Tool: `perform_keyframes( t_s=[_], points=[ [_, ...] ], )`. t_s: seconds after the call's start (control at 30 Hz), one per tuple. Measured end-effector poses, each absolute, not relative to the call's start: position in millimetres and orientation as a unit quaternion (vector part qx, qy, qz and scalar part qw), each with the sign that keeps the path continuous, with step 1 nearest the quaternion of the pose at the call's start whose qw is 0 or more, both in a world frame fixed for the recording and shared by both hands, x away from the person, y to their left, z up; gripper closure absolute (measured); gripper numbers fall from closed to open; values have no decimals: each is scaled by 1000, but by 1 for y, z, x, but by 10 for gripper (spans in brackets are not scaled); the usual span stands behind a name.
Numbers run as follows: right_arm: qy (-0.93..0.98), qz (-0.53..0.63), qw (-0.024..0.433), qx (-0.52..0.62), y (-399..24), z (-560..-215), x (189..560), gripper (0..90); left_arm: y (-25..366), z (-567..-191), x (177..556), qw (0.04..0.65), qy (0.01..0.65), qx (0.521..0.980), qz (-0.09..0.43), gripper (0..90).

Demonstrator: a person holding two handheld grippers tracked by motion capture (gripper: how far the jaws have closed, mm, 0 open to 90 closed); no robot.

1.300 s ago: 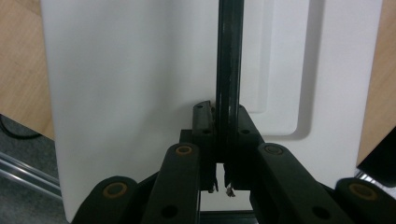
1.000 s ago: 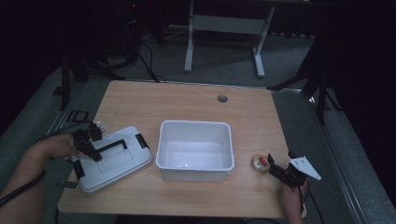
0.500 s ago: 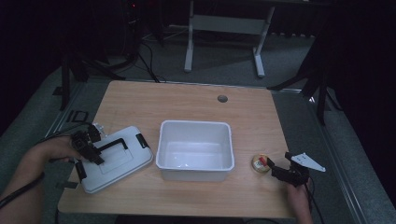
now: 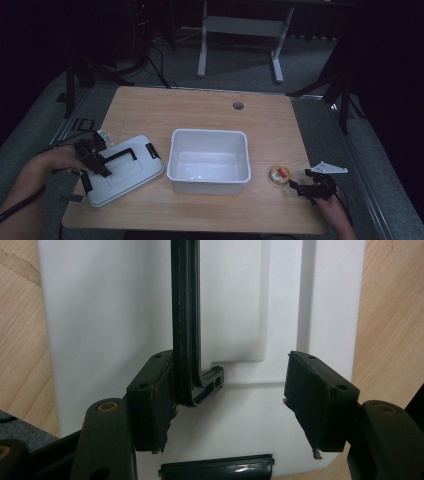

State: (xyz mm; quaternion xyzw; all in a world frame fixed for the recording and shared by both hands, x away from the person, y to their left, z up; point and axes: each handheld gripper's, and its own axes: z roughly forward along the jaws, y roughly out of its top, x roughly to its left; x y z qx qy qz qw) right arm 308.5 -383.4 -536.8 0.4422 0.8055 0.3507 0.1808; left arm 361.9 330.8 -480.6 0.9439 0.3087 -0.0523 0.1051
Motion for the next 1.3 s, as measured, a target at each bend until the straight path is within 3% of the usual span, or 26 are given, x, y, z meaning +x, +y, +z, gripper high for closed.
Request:
perform_keyframes(
  t_s=[0.47, 1.07, 1.3],
  points=[
    [900, 222, 107, 360, -381, -519, 314, 116, 334, -477, 361, 92, 311, 944, -61, 373],
    [966, 25, 2, 255, -349, -490, 330, 116, 334, -473, 359, 85, 311, 944, -69, 374],
    [966, -43, 4, 255, -335, -486, 345, 90, 333, -470, 360, 84, 310, 944, -68, 373]
  ],
)
